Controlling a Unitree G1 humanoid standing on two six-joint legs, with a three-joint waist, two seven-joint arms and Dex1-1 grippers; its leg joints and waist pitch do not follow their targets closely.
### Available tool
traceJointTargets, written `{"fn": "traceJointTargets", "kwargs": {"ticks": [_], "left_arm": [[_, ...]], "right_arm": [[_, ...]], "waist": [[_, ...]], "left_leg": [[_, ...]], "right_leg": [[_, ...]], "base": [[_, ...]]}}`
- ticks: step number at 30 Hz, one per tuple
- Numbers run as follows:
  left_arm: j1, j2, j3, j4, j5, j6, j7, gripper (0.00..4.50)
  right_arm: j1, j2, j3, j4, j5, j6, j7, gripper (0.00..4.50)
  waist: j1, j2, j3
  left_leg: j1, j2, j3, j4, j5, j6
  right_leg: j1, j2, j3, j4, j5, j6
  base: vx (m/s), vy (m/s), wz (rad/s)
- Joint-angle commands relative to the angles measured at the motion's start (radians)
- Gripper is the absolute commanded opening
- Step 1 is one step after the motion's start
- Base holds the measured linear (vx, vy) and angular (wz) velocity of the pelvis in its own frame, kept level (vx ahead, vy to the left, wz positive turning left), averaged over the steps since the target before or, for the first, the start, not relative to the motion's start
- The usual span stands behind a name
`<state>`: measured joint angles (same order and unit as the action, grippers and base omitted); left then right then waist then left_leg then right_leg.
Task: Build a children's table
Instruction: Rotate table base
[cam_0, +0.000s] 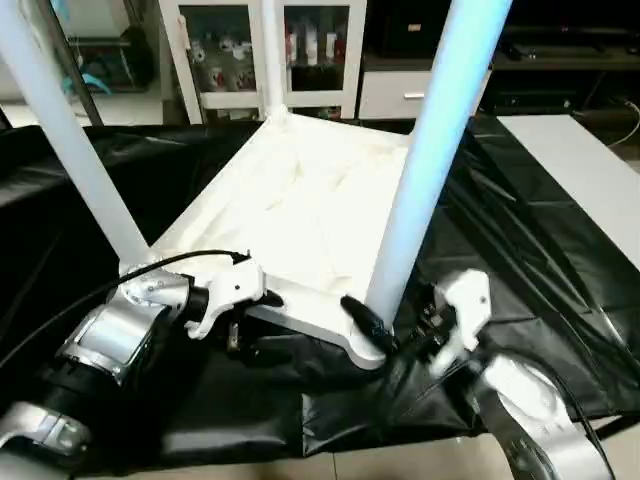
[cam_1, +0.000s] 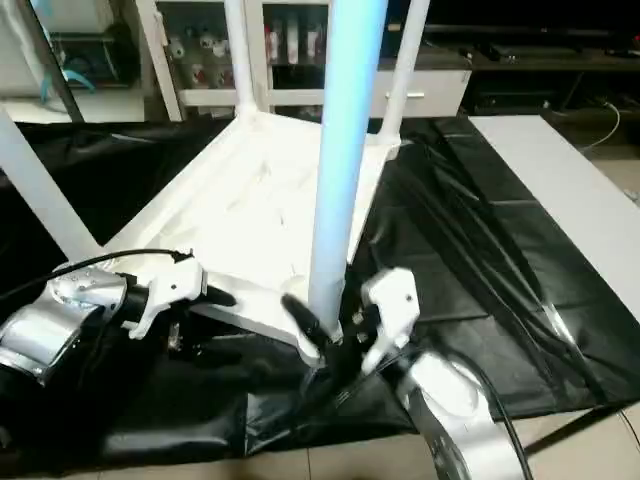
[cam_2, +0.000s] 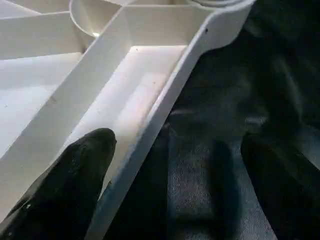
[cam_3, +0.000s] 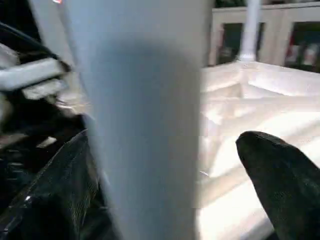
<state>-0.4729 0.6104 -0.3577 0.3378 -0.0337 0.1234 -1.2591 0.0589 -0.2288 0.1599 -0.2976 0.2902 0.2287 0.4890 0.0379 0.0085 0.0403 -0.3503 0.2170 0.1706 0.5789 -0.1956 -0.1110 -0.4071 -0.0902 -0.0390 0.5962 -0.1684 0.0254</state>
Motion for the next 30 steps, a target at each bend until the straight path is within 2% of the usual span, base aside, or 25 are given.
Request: {"fn": "traceJointTargets", "kwargs": {"ticks": [1,3,5,6,8,11,12,13,14,15,16,17,18,19,20,21,22,23,24,26,27,28,30], "left_arm": [[0.017,0.034,-0.042,-0.029,0.032,0.021,-0.044,4.50],[0.029,0.052,-0.051,-0.055,0.037,0.032,-0.061,4.50],[0.091,0.112,-0.067,-0.156,0.039,0.087,-0.101,4.50],[0.096,0.116,-0.067,-0.165,0.036,0.095,-0.103,4.50],[0.127,0.132,-0.060,-0.205,0.021,0.127,-0.102,4.50],[0.183,0.155,-0.041,-0.269,-0.003,0.181,-0.086,4.50],[0.199,0.161,-0.035,-0.287,-0.008,0.195,-0.079,4.50],[0.212,0.167,-0.032,-0.306,-0.014,0.211,-0.075,4.50],[0.217,0.170,-0.031,-0.317,-0.018,0.221,-0.073,4.50],[0.223,0.170,-0.026,-0.328,-0.021,0.230,-0.063,4.50],[0.228,0.171,-0.021,-0.339,-0.023,0.239,-0.052,4.50],[0.231,0.168,-0.013,-0.345,-0.023,0.241,-0.034,4.50],[0.233,0.165,-0.008,-0.349,-0.022,0.242,-0.023,4.50],[0.232,0.153,0.001,-0.341,-0.012,0.225,0.004,4.50],[0.232,0.153,0.001,-0.340,-0.011,0.224,0.006,4.50],[0.227,0.140,0.009,-0.330,-0.003,0.212,0.031,4.50],[0.222,0.124,0.017,-0.316,0.006,0.189,0.057,4.50],[0.206,0.097,0.030,-0.282,0.033,0.139,0.120,4.50],[0.206,0.097,0.030,-0.282,0.033,0.139,0.120,4.50],[0.157,0.012,0.066,-0.212,0.069,0.057,0.275,4.50],[0.152,-0.014,0.077,-0.207,0.050,0.056,0.287,4.50],[0.148,-0.041,0.087,-0.204,0.029,0.058,0.294,4.50],[0.144,-0.075,0.087,-0.213,0.012,0.056,0.309,4.50]], "right_arm": [[-0.047,-0.003,-0.017,0.041,-0.024,-0.006,-0.020,4.47],[-0.068,-0.005,-0.031,0.063,-0.028,-0.009,-0.028,4.47],[-0.122,-0.023,-0.079,0.137,-0.026,-0.027,-0.032,4.47],[-0.127,-0.025,-0.082,0.144,-0.027,-0.029,-0.031,4.47],[-0.147,-0.039,-0.106,0.185,-0.027,-0.045,-0.027,4.47],[-0.203,-0.068,-0.144,0.287,-0.025,-0.069,-0.013,4.47],[-0.223,-0.077,-0.153,0.322,-0.025,-0.078,-0.006,4.47],[-0.243,-0.084,-0.159,0.355,-0.026,-0.085,-0.001,4.47],[-0.257,-0.088,-0.161,0.375,-0.027,-0.089,0.000,4.47],[-0.282,-0.089,-0.163,0.407,-0.026,-0.092,0.003,4.47],[-0.303,-0.089,-0.162,0.435,-0.024,-0.097,0.007,4.47],[-0.331,-0.086,-0.149,0.473,-0.036,-0.107,0.007,4.47],[-0.350,-0.084,-0.140,0.497,-0.045,-0.115,0.006,4.47],[-0.372,-0.070,-0.129,0.522,-0.048,-0.123,0.004,4.47],[-0.373,-0.070,-0.128,0.524,-0.048,-0.123,0.004,4.47],[-0.393,-0.056,-0.119,0.545,-0.050,-0.128,0.002,4.47],[-0.413,-0.040,-0.105,0.567,-0.060,-0.134,-0.004,4.47],[-0.435,-0.015,-0.086,0.592,-0.074,-0.136,-0.016,4.47],[-0.435,-0.015,-0.086,0.592,-0.074,-0.136,-0.016,4.47],[-0.507,0.069,-0.041,0.697,-0.110,-0.162,-0.050,4.47],[-0.521,0.090,-0.031,0.717,-0.115,-0.168,-0.054,4.47],[-0.533,0.108,-0.022,0.736,-0.120,-0.175,-0.057,4.47],[-0.555,0.136,-0.009,0.773,-0.118,-0.193,-0.055,4.47]], "waist": [[0.002,0.005,-0.054],[-0.002,0.007,-0.054],[-0.006,0.006,-0.055],[-0.015,0.005,-0.051],[-0.021,0.000,-0.053],[-0.032,-0.003,-0.049],[-0.035,-0.009,-0.050],[-0.042,-0.008,-0.049],[-0.040,-0.006,-0.047],[-0.041,-0.019,-0.046],[-0.038,-0.015,-0.047],[-0.032,-0.023,-0.046],[-0.029,-0.019,-0.046],[-0.027,-0.026,-0.045],[-0.025,-0.024,-0.045],[-0.026,-0.032,-0.044],[-0.025,-0.030,-0.044],[-0.025,-0.035,-0.045],[-0.024,-0.033,-0.046],[-0.024,-0.030,-0.049],[-0.020,-0.030,-0.054],[-0.020,-0.030,-0.054],[-0.020,-0.036,-0.052]], "left_leg": [[-0.004,-0.001,0.004,-0.078,-0.256,-0.009],[-0.004,-0.001,0.005,-0.076,-0.243,-0.004],[-0.007,0.001,0.003,-0.077,-0.239,-0.002],[-0.006,-0.001,0.006,-0.075,-0.241,0.003],[-0.008,-0.002,0.006,-0.074,-0.240,0.006],[-0.008,-0.002,0.005,-0.075,-0.270,0.009],[-0.009,-0.001,0.006,-0.074,-0.276,0.010],[-0.008,-0.003,0.003,-0.074,-0.290,0.013],[-0.004,-0.003,0.004,-0.074,-0.298,0.014],[-0.001,-0.002,0.007,-0.071,-0.313,0.018],[-0.001,-0.003,0.006,-0.072,-0.316,0.017],[0.002,-0.002,0.008,-0.071,-0.327,0.015],[0.000,-0.001,0.005,-0.073,-0.327,0.007],[0.001,-0.002,0.006,-0.072,-0.333,0.005],[0.000,-0.002,0.005,-0.071,-0.337,0.003],[-0.002,-0.003,0.005,-0.071,-0.348,0.000],[-0.002,-0.003,0.004,-0.071,-0.349,-0.002],[-0.001,-0.004,0.005,-0.070,-0.345,-0.001],[-0.003,-0.006,0.004,-0.070,-0.341,-0.006],[-0.002,-0.005,0.006,-0.068,-0.335,-0.013],[-0.002,-0.004,0.003,-0.068,-0.323,-0.022],[-0.001,-0.004,0.006,-0.067,-0.323,-0.020],[-0.011,-0.003,0.001,-0.073,-0.329,-0.022]], "right_leg": [[0.045,-0.026,0.027,-0.060,-0.241,-0.175],[0.045,-0.025,0.027,-0.057,-0.210,-0.189],[0.051,-0.028,0.026,-0.052,-0.193,-0.203],[0.047,-0.024,0.026,-0.056,-0.199,-0.210],[0.050,-0.025,0.026,-0.055,-0.207,-0.213],[0.048,-0.025,0.026,-0.061,-0.278,-0.208],[0.047,-0.027,0.025,-0.061,-0.292,-0.207],[0.045,-0.026,0.023,-0.065,-0.339,-0.197],[0.041,-0.024,0.024,-0.070,-0.350,-0.194],[0.034,-0.021,0.024,-0.072,-0.365,-0.190],[0.035,-0.022,0.023,-0.069,-0.375,-0.189],[0.029,-0.021,0.024,-0.074,-0.398,-0.182],[0.031,-0.022,0.023,-0.071,-0.406,-0.179],[0.028,-0.020,0.023,-0.073,-0.414,-0.171],[0.028,-0.021,0.023,-0.070,-0.418,-0.170],[0.027,-0.021,0.023,-0.072,-0.435,-0.163],[0.027,-0.022,0.024,-0.072,-0.442,-0.159],[0.024,-0.021,0.024,-0.073,-0.446,-0.153],[0.024,-0.021,0.024,-0.073,-0.452,-0.147],[0.018,-0.020,0.025,-0.070,-0.424,-0.153],[0.026,-0.024,0.024,-0.067,-0.392,-0.162],[0.021,-0.023,0.025,-0.067,-0.373,-0.170],[0.030,-0.023,0.021,-0.063,-0.379,-0.165]], "base": [[0.000,0.000,0.00],[0.000,0.000,0.00],[0.000,0.000,0.00],[0.000,0.000,0.00],[0.000,0.000,0.00],[0.000,0.000,0.00],[0.000,0.000,0.00],[0.000,0.000,0.00],[0.000,0.000,0.00],[0.000,0.000,0.00],[0.000,0.000,0.00],[0.000,0.000,0.00],[0.000,0.000,0.00],[0.000,0.000,0.00],[0.000,0.000,0.00],[0.000,0.000,0.00],[0.000,0.000,0.00],[0.000,0.000,0.00],[0.000,0.000,0.00],[0.000,0.000,0.00],[0.000,0.000,0.00],[0.000,0.000,0.00],[0.000,0.000,0.00]]}}
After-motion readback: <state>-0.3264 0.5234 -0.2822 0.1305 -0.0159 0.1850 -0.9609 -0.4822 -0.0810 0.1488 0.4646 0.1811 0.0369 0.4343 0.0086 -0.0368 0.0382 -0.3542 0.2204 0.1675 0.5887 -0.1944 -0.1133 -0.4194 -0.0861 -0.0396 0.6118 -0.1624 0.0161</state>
